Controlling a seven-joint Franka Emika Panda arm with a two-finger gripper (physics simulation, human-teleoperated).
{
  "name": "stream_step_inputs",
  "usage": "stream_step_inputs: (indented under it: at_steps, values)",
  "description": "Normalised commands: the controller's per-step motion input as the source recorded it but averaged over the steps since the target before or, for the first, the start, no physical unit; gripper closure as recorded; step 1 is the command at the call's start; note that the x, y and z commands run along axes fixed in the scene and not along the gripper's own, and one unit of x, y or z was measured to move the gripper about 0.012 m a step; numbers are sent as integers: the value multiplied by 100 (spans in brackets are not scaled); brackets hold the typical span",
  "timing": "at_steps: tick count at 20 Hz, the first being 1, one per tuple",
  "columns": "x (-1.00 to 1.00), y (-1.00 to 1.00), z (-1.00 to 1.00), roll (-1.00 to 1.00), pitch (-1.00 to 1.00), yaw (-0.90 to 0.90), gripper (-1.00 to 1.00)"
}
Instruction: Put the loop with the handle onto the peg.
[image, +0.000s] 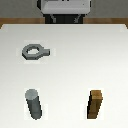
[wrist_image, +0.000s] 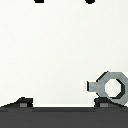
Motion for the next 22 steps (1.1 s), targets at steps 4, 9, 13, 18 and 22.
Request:
stream_step_inputs:
  at_steps: [4,9,13,18,22]
  values:
    - [0,-75,0,0,0,0,-100]
    - [0,-20,0,0,0,0,-100]
    - [0,0,0,0,0,0,-100]
    - [0,0,0,0,0,-3,-100]
    - [0,0,0,0,0,-79,-100]
